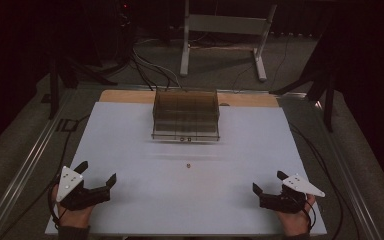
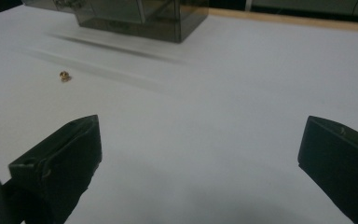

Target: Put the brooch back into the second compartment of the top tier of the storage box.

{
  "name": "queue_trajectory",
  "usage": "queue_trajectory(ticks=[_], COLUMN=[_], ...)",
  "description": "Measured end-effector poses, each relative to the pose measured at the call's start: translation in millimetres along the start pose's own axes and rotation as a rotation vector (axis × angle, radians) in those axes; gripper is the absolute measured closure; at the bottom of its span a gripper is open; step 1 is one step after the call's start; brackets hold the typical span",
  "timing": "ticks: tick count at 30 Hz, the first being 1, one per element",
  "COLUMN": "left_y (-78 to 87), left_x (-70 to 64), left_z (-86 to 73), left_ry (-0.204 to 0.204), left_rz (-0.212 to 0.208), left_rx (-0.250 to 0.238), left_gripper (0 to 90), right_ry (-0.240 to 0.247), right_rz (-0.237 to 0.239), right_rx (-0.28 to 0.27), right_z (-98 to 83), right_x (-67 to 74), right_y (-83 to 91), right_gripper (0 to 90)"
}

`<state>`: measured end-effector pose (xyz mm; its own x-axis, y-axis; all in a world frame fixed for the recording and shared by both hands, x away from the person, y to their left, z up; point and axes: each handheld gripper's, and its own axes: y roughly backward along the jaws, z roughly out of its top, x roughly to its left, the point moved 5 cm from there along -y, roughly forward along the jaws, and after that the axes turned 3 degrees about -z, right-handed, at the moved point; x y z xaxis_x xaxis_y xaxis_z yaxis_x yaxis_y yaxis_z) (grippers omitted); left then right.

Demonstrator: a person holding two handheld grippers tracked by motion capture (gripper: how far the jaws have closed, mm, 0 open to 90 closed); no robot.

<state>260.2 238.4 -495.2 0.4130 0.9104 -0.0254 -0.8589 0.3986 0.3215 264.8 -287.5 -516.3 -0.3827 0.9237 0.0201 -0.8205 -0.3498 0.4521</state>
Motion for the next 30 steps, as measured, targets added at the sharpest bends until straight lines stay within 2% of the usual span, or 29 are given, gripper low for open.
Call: queue_trajectory(ticks=[8, 10, 13, 15, 19, 24, 30], left_y=[-1.8, -1.3, -0.2, 1.0, 2.5, 0.9, -5.4], left_x=[-1.2, -1.2, -1.6, -2.7, -4.8, -7.6, -9.4], left_z=[0.6, 1.5, 6.3, 9.8, 15.7, 22.5, 31.7], left_ry=[-0.012, -0.009, -0.006, -0.003, -0.023, -0.018, -0.016], left_rz=[-0.01, -0.012, -0.019, -0.032, -0.024, -0.032, -0.044], left_rx=[0.004, 0.0, -0.004, -0.006, -0.003, 0.013, 0.015], left_gripper=[0.1, 0.2, 0.1, 0.1, 0.1, 0.2, 0.1], right_ry=[0.014, 0.03, 0.039, 0.038, 0.027, 0.009, -0.006], right_rz=[0.007, 0.026, 0.037, 0.034, 0.023, -0.003, -0.012], right_rx=[-0.056, -0.084, -0.095, -0.098, -0.096, -0.072, -0.079], right_z=[0.2, 0.0, -0.5, -0.5, -0.4, -1.9, -1.5], right_x=[1.9, 2.9, 3.9, 3.9, 3.3, 1.6, -0.3], right_y=[-1.0, -0.6, 0.1, 0.5, 2.0, 0.2, 2.0], right_gripper=[0.1, 0.1, 0.2, 0.1, 0.1, 0.1, 0.1])
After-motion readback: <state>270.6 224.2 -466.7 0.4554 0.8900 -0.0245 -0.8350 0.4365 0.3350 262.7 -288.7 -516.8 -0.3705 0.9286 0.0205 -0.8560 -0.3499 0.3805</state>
